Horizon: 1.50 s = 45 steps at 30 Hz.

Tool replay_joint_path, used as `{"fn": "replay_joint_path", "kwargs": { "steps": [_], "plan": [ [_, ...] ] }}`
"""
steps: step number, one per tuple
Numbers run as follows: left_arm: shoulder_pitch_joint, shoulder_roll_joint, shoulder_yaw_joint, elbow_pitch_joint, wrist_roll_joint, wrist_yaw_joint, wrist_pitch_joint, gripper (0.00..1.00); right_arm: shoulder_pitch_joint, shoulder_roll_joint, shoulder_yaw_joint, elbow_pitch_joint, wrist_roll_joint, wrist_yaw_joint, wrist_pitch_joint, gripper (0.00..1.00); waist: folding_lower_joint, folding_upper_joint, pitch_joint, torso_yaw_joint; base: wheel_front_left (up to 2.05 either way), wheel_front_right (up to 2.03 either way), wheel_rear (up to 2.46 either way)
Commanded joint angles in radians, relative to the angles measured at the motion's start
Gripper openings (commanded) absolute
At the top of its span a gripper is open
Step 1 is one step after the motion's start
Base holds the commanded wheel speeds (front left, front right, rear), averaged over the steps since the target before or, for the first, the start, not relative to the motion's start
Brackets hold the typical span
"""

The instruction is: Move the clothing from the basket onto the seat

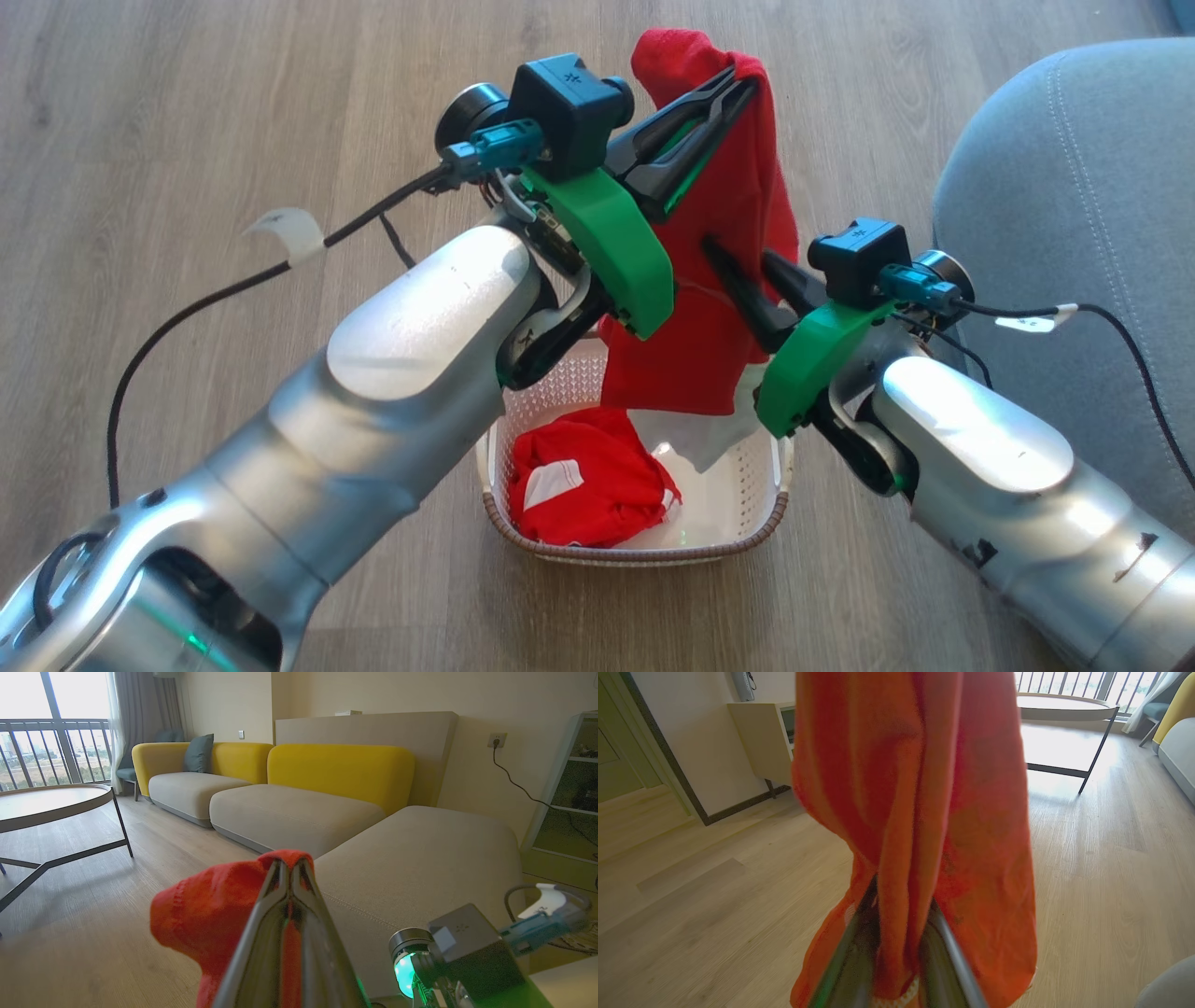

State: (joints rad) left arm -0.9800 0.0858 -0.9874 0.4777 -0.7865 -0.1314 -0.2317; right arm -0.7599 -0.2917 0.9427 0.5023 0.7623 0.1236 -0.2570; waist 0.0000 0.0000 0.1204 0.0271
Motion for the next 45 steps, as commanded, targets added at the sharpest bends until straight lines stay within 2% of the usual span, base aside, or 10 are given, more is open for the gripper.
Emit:
{"fn": "replay_joint_path", "kwargs": {
  "steps": [1, 9, 10, 11, 22, 34, 45],
  "plan": [
    [-0.044, 0.015, 0.036, -0.026, -0.008, 0.001, -0.013, 0.0, -0.025, 0.001, -0.006, -0.018, 0.008, 0.007, -0.005, 0.0, 0.0, 0.0, 0.002, -0.001, 0.0, 0.0, 0.0],
    [-0.038, 0.025, 0.033, -0.006, 0.005, 0.001, -0.021, 0.0, -0.007, -0.003, -0.018, -0.03, 0.017, 0.007, -0.005, 0.0, 0.0, 0.0, 0.016, -0.014, 0.0, 0.0, 0.0],
    [-0.037, 0.028, 0.035, -0.003, 0.011, 0.001, -0.022, 0.35, -0.003, -0.003, -0.024, -0.036, 0.017, 0.007, -0.005, 0.0, 0.0, 0.0, 0.018, -0.017, 0.0, 0.0, 0.0],
    [-0.035, 0.03, 0.036, 0.0, 0.018, 0.001, -0.024, 1.0, 0.001, -0.003, -0.03, -0.042, 0.015, 0.007, -0.005, 0.0, 0.0, 0.0, 0.02, -0.019, 0.0, 0.0, 0.0],
    [0.033, 0.075, 0.004, 0.01, 0.008, 0.001, -0.03, 1.0, 0.083, -0.016, -0.146, -0.111, -0.012, 0.007, -0.005, 0.0, 0.0, 0.0, 0.028, -0.061, 0.0, 0.0, 0.0],
    [0.109, 0.116, -0.001, -0.018, 0.01, 0.001, -0.03, 1.0, 0.174, -0.009, -0.279, -0.193, -0.054, 0.007, -0.005, 0.0, 0.0, 0.0, 0.027, -0.154, 0.0, 0.0, 0.0],
    [0.167, 0.134, 0.034, -0.064, 0.04, 0.001, -0.03, 1.0, 0.23, 0.025, -0.377, -0.253, -0.088, 0.007, -0.005, 0.0, 0.0, 0.0, 0.017, -0.304, 0.0, 0.0, 0.0]
  ]
}}
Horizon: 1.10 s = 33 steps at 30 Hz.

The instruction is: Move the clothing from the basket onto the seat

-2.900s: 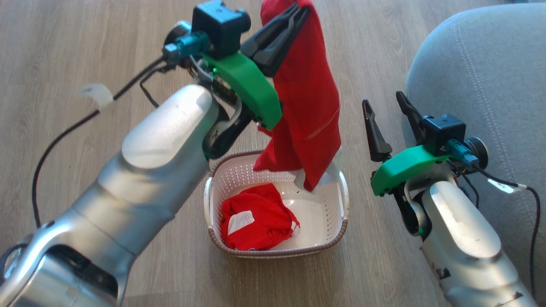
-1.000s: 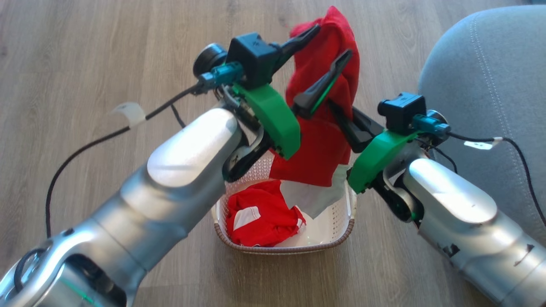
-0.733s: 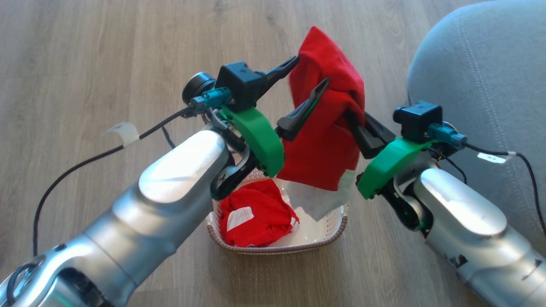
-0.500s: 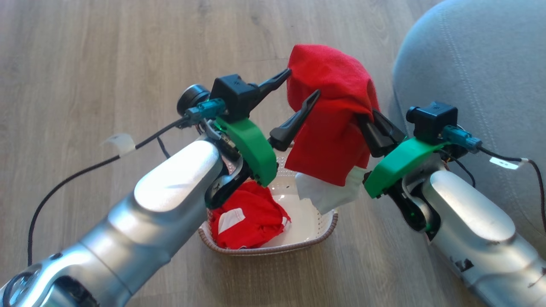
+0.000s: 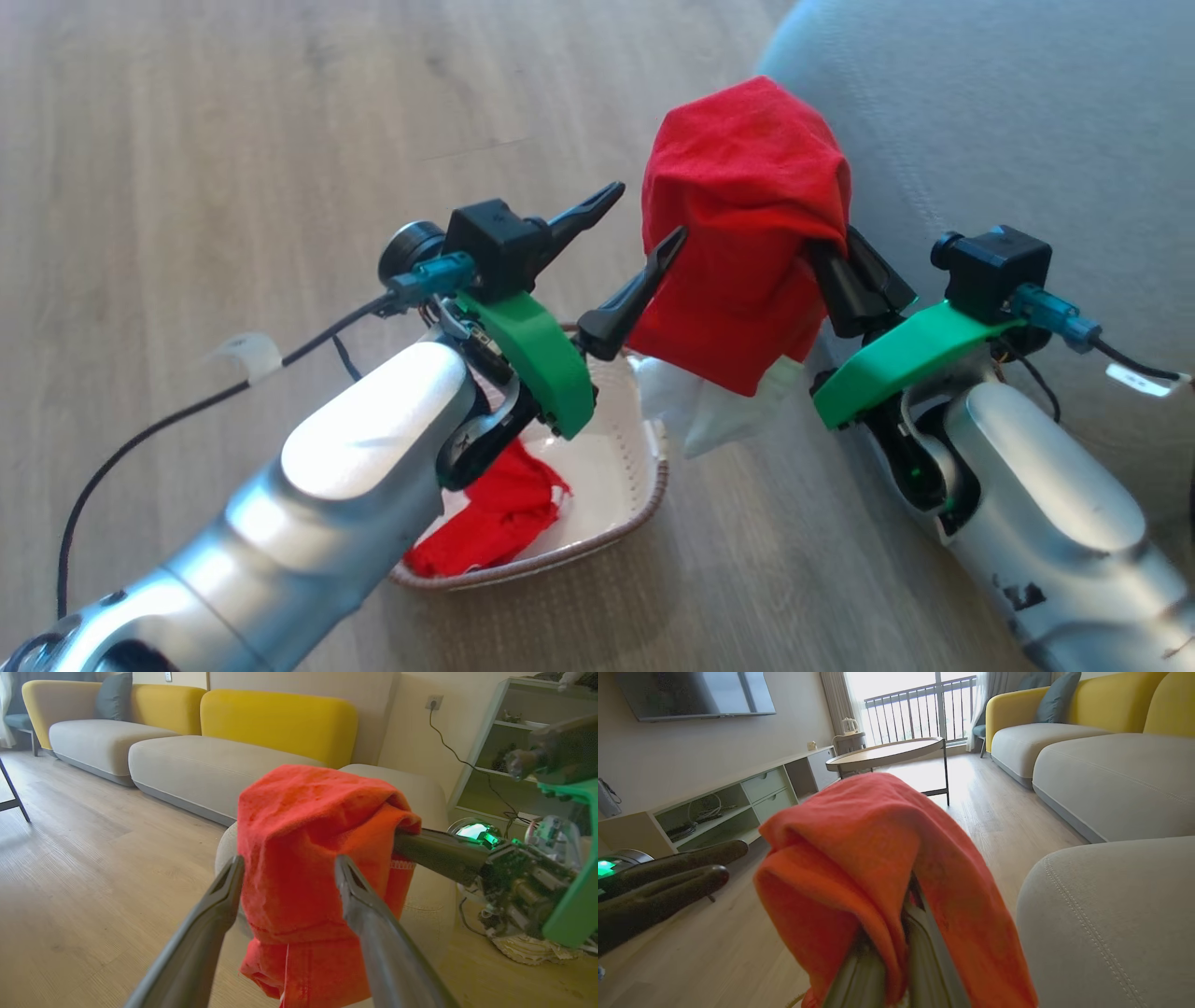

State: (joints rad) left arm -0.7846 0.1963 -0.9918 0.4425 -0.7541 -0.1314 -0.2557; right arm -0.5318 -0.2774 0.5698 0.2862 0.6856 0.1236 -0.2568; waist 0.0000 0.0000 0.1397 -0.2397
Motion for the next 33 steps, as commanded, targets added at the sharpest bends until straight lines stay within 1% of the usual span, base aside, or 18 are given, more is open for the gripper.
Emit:
{"fn": "replay_joint_path", "kwargs": {
  "steps": [1, 12, 15, 20, 27, 30, 33],
  "plan": [
    [-0.024, 0.025, 0.04, -0.034, 0.01, 0.001, -0.006, 1.0, 0.006, 0.014, -0.008, -0.042, -0.014, 0.007, -0.005, 0.0, 0.0, 0.0, -0.004, -0.055, 0.0, 0.0, 0.0],
    [0.003, 0.026, 0.05, -0.075, 0.033, 0.001, -0.006, 1.0, 0.046, 0.043, -0.066, -0.096, -0.051, 0.007, -0.005, 0.0, 0.0, 0.0, -0.016, -0.249, 0.0, 0.0, 0.0],
    [0.012, 0.024, 0.046, -0.082, 0.038, 0.001, -0.006, 1.0, 0.063, 0.044, -0.083, -0.108, -0.058, 0.007, -0.005, 0.0, 0.0, 0.0, -0.02, -0.289, 0.0, 0.0, 0.0],
    [-0.001, 0.006, 0.012, -0.092, 0.037, 0.001, -0.006, 1.0, 0.116, 0.036, -0.153, -0.154, -0.092, 0.007, -0.005, 0.0, 0.0, 0.0, -0.008, -0.303, 0.0, 0.0, 0.0],
    [-0.026, 0.0, -0.037, -0.107, 0.027, 0.001, -0.006, 1.0, 0.192, 0.051, -0.246, -0.216, -0.137, 0.007, -0.005, 0.0, 0.0, 0.0, 0.019, -0.312, 0.0, 0.0, 0.0],
    [-0.032, 0.006, -0.054, -0.118, 0.025, 0.001, -0.006, 1.0, 0.19, 0.051, -0.283, -0.221, -0.161, 0.007, -0.005, 0.0, 0.0, 0.0, 0.041, -0.314, 0.0, 0.0, 0.0],
    [-0.036, 0.017, -0.077, -0.128, 0.025, 0.001, -0.006, 1.0, 0.148, 0.049, -0.327, -0.208, -0.193, 0.007, -0.005, 0.0, 0.0, 0.0, 0.074, -0.315, 0.0, 0.0, 0.0]
  ]
}}
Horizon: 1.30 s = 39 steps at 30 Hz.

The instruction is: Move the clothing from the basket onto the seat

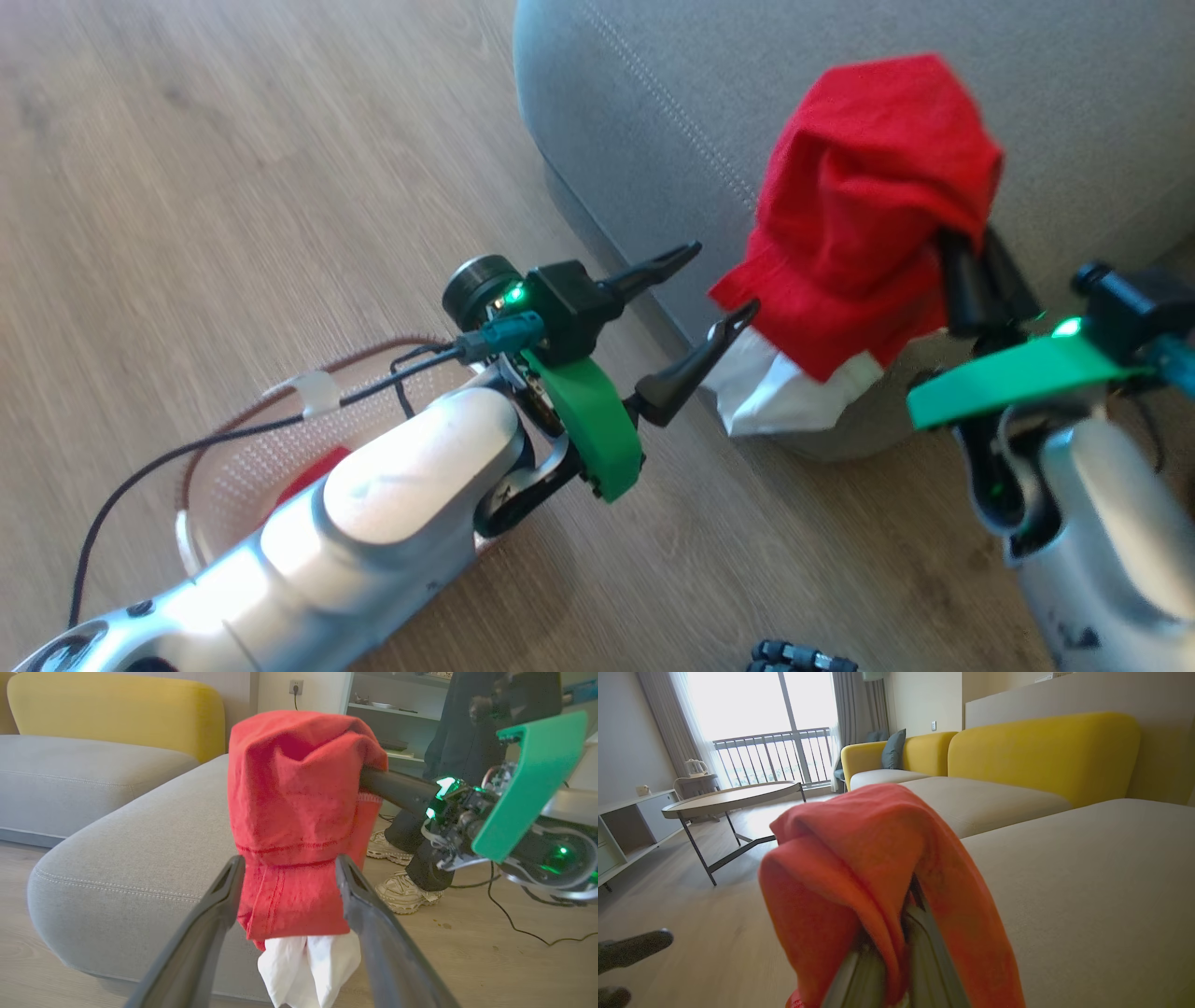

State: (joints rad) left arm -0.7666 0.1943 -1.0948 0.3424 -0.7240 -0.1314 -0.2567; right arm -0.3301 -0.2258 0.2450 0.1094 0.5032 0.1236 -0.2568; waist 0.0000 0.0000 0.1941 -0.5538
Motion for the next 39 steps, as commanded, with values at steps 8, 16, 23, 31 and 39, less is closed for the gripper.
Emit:
{"fn": "replay_joint_path", "kwargs": {
  "steps": [8, 16, 23, 31, 39],
  "plan": [
    [-0.087, 0.052, -0.037, -0.071, 0.005, 0.001, -0.005, 1.0, -0.222, -0.028, -0.096, 0.041, -0.081, 0.007, -0.005, 0.0, 0.0, 0.0, 0.141, 0.032, 0.0, 0.0, 0.0],
    [-0.158, 0.083, -0.094, -0.105, 0.003, 0.001, -0.005, 1.0, -0.395, -0.08, -0.232, 0.131, -0.152, 0.007, -0.005, 0.0, 0.0, 0.0, 0.295, 0.118, 0.0, 0.0, 0.0],
    [-0.233, 0.115, -0.162, -0.147, 0.008, 0.001, -0.005, 1.0, -0.531, -0.167, -0.369, 0.179, -0.205, 0.007, -0.005, 0.0, 0.0, 0.0, 0.412, 0.199, 0.0, 0.0, 0.0],
    [-0.254, 0.158, -0.174, -0.161, 0.005, 0.001, -0.005, 1.0, -0.71, -0.269, -0.485, 0.306, -0.265, 0.007, 0.007, 0.0, 0.0, 0.0, 0.512, 0.244, 0.0, 0.0, 0.0],
    [-0.236, 0.19, -0.177, -0.169, 0.01, 0.001, -0.005, 1.0, -0.887, -0.347, -0.78, 0.415, -0.405, 0.007, 0.097, 0.0, 0.0, 0.0, 0.604, 0.295, 0.0, 0.0, 0.0]
  ]
}}
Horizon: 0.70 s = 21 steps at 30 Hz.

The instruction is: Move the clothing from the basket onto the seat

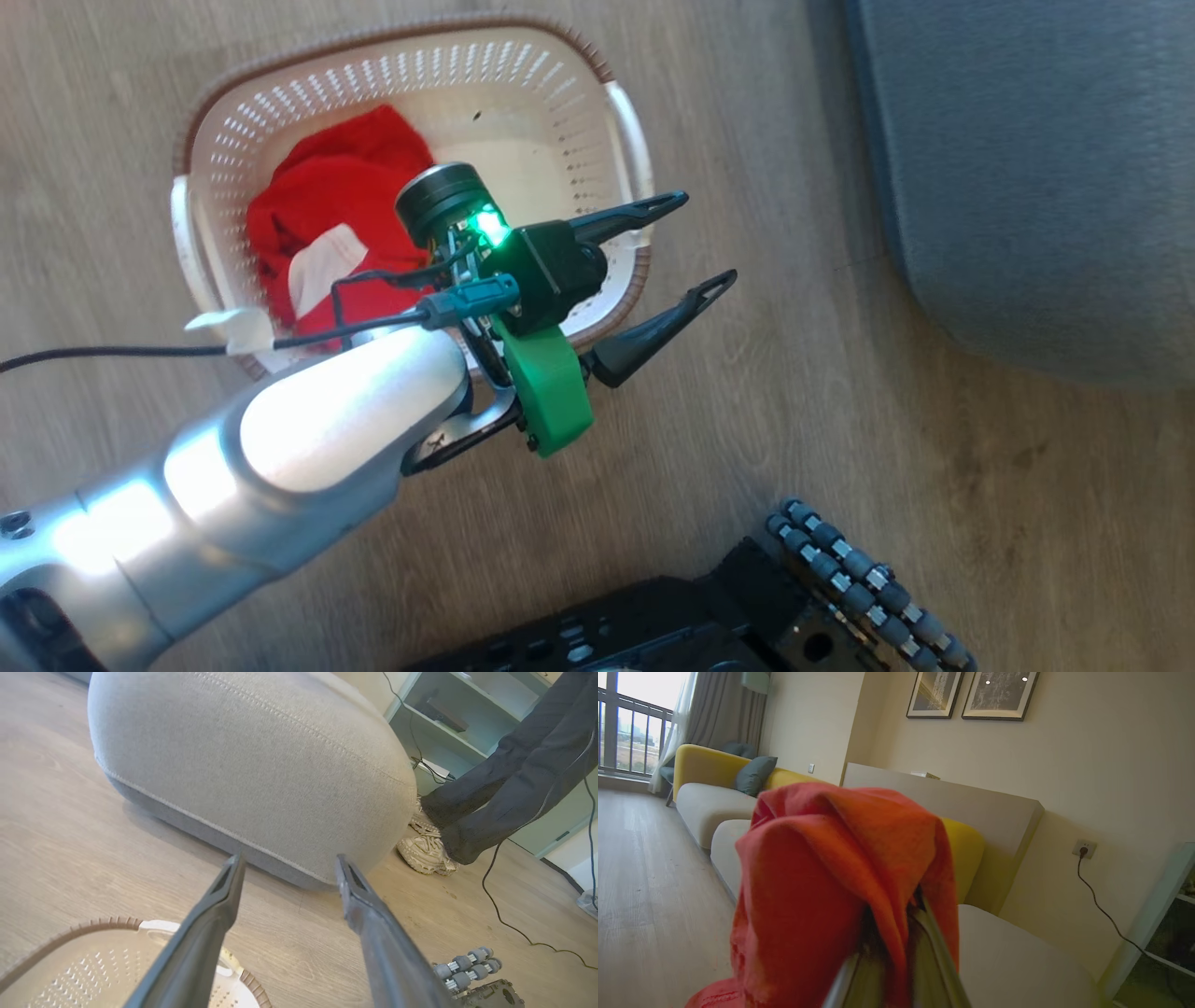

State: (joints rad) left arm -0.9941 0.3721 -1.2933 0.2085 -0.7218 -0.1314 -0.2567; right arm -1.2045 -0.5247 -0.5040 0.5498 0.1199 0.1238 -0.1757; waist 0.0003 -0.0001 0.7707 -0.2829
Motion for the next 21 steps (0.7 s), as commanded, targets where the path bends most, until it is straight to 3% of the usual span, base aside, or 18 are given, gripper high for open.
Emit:
{"fn": "replay_joint_path", "kwargs": {
  "steps": [1, 13, 21],
  "plan": [
    [-0.004, 0.015, 0.022, -0.036, 0.009, 0.001, -0.005, 1.0, -0.019, -0.044, -0.057, -0.025, -0.034, 0.007, 0.026, 0.0, -0.0003, 0.0001, 0.034, 0.028, 0.0, 0.0, 0.0],
    [0.017, 0.019, 0.045, -0.035, 0.023, 0.001, -0.005, 1.0, 0.075, 0.119, -0.164, 0.087, -0.043, 0.007, 0.039, 0.0, -0.0003, 0.0001, 0.067, 0.066, 0.0, 0.0, 0.0],
    [0.037, 0.01, 0.067, -0.023, 0.019, 0.001, -0.005, 1.0, 0.19, 0.142, -0.226, 0.237, -0.014, 0.007, -0.011, 0.0, -0.0003, 0.0001, 0.035, 0.083, 0.0, 0.0, 0.0]
  ]
}}
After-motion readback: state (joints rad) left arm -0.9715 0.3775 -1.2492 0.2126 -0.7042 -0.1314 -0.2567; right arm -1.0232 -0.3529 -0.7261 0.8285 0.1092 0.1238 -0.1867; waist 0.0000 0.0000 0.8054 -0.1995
